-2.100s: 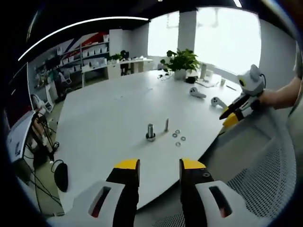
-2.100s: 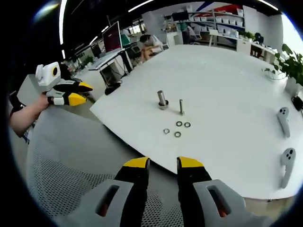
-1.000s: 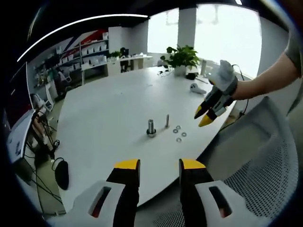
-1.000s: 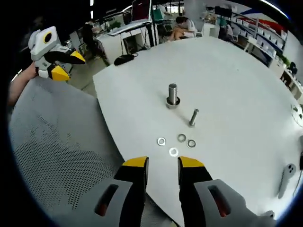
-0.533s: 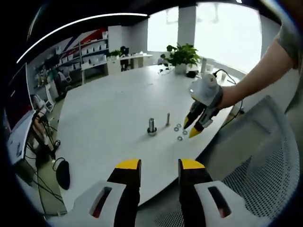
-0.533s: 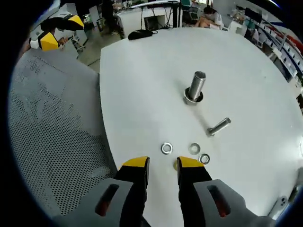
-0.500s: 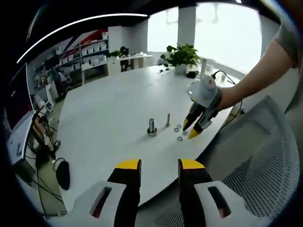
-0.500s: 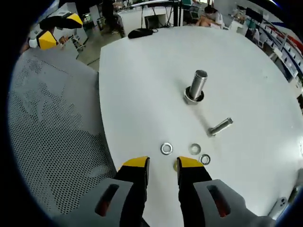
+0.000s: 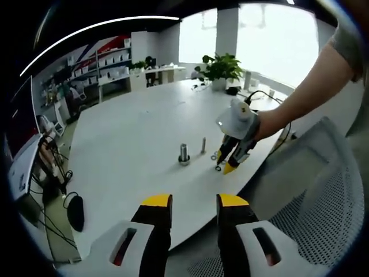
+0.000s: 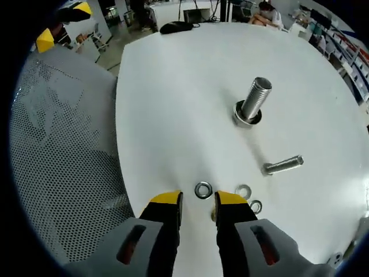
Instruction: Place the washer onto the threaded stud by aligning its center hole with the stud, sliding it down to the base, and recovering from edge contact or off-axis alignment until the washer reaches the visible bottom stop.
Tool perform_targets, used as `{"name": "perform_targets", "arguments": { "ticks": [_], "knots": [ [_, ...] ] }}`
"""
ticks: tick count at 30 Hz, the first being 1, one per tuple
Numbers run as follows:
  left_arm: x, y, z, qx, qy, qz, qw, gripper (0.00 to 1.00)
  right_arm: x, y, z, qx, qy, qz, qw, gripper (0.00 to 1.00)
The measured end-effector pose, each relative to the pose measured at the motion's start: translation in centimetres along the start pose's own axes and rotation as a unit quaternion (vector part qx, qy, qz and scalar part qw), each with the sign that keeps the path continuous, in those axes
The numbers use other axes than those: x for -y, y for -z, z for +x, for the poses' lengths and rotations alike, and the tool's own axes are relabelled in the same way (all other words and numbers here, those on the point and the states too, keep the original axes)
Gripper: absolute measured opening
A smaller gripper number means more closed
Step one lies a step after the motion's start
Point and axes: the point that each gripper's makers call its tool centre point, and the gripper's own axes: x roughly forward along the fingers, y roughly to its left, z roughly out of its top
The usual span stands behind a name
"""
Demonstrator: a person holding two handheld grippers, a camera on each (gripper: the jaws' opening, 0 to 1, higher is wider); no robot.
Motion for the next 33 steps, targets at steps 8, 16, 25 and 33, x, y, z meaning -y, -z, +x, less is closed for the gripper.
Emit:
{"name": "perform_targets", "arguments": {
  "ticks": [8, 16, 25, 33],
  "knots": [
    [0.16, 0.18, 0.06, -0.006, 0.004, 0.004, 1.0, 0.28, 0.15, 0.08, 0.14, -0.046, -0.016, -0.094, 0.9944, 0.21],
    [-0.1, 0.17, 0.02, -0.004, -0.002, 0.005, 1.0, 0.27, -0.03, -0.39, 0.43, -0.084, -0.021, -0.12, 0.989, 0.17],
    [-0.39, 0.16, -0.08, -0.002, -0.01, 0.003, 0.9999, 0.26, 0.54, -0.31, 0.63, -0.11, -0.032, -0.118, 0.9863, 0.13],
    [-0.55, 0.04, -0.15, 0.0, -0.014, 0.001, 0.9999, 0.24, 0.5, -0.32, 0.54, -0.098, -0.034, -0.104, 0.9891, 0.13]
  ]
}}
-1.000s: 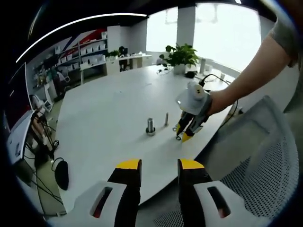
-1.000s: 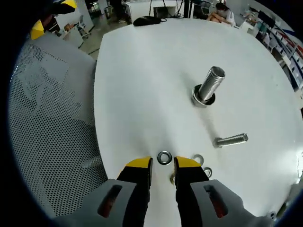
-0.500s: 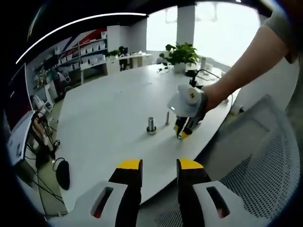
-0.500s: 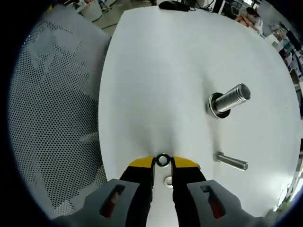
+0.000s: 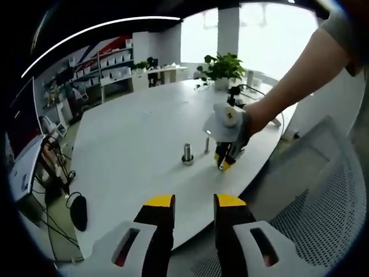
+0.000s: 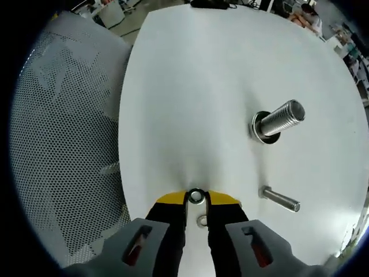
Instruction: Place the washer onto the threaded stud by aligning its center hole with the stud, sliding it down to the base, and recovering from edge contact or off-axis alignment until the washer reaches the visible bottom stop.
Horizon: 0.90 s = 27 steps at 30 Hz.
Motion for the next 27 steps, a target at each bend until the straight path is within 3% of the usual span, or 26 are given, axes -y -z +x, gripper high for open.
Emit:
{"name": "perform_targets", "arguments": {
  "ticks": [7, 17, 27],
  "knots": [
    [-0.32, 0.13, 0.0, -0.002, -0.006, -0.006, 1.0, 0.24, -0.11, 0.05, -0.17, 0.027, 0.01, 0.022, 0.9994, 0.13],
    [-0.07, 0.22, 0.08, -0.006, 0.001, -0.004, 1.0, 0.24, -0.25, -0.14, -0.16, 0.041, 0.026, 0.013, 0.9987, 0.12],
    [0.07, 0.39, 0.12, -0.011, 0.004, -0.002, 0.9999, 0.24, 0.37, -0.55, -0.98, 0.075, 0.019, 0.07, 0.9945, 0.12]
  ]
}}
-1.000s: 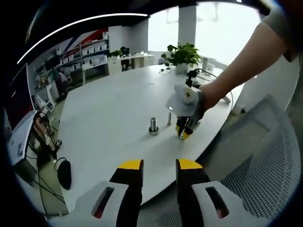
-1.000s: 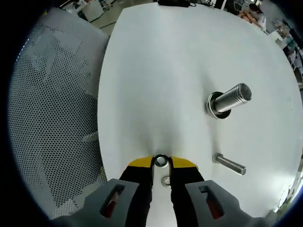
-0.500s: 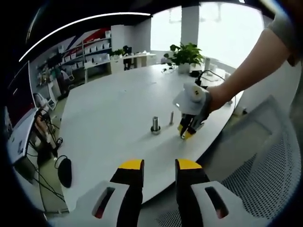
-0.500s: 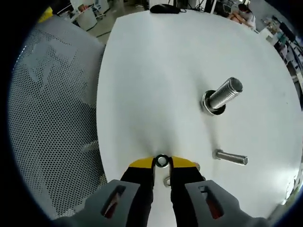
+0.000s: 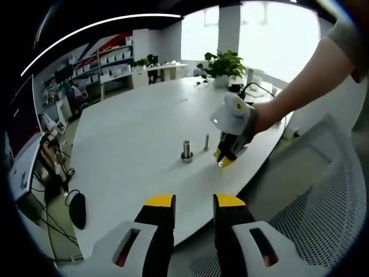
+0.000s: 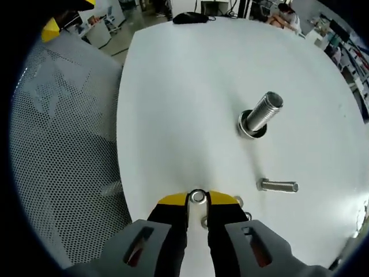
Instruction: Place the washer onto the threaded stud by aligning its center hole with the stud, sliding it down to the base, and recovering from edge contact or off-axis alignment until the washer reaches the visible bottom stop.
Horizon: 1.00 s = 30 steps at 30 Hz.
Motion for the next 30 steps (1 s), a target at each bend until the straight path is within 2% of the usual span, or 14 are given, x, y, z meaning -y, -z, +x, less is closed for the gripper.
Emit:
{"name": "perform_targets", "arguments": {
  "ticks": [7, 11, 15, 24, 30],
  "knots": [
    [0.1, 0.2, 0.1, -0.007, 0.002, 0.005, 1.0, 0.24, 1.2, -0.2, -1.7, 0.006, 0.01, -0.002, 0.9999, 0.12],
    [0.1, 0.1, 0.0, -0.002, 0.001, 0.004, 1.0, 0.24, 2.3, -0.5, -3.1, 0.014, 0.02, -0.002, 0.9997, 0.12],
    [0.1, 0.2, 0.0, -0.005, 0.001, 0.006, 1.0, 0.24, 3.6, -1.6, -4.5, 0.05, 0.028, 0.038, 0.9976, 0.12],
    [0.2, 0.1, 0.0, -0.003, 0.002, 0.009, 0.9999, 0.24, 4.6, -1.8, -5.7, 0.041, 0.045, 0.01, 0.9981, 0.12],
    [0.1, 0.2, 0.0, -0.004, 0.001, 0.009, 0.9999, 0.24, 6.4, -2.7, -6.5, 0.057, 0.067, 0.0, 0.9961, 0.12]
  ]
}}
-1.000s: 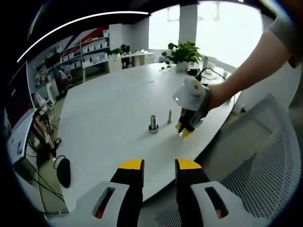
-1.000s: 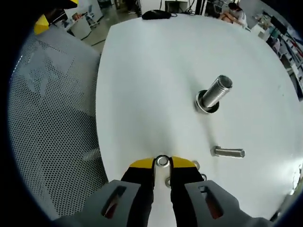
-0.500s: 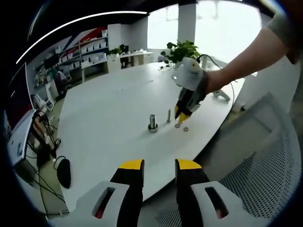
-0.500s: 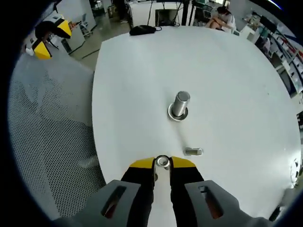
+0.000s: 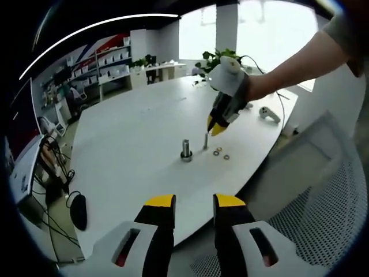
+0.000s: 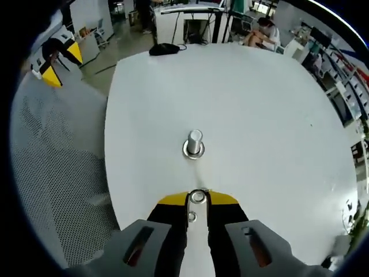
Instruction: Place the washer onto the threaded stud by aligning its center hole with the stud, sliding it down to the base, and recovering from edge contact or off-axis alignment until the washer reaches the visible bottom stop.
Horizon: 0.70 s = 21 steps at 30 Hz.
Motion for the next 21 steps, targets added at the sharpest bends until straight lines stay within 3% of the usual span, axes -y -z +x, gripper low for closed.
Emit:
{"name": "perform_targets", "arguments": {
  "ticks": [21],
  "knots": [
    [0.0, -0.1, 0.0, 0.001, 0.004, -0.003, 1.0, 0.23, 0.9, 0.7, 2.0, -0.022, -0.006, -0.009, 0.9997, 0.13]
  ]
}}
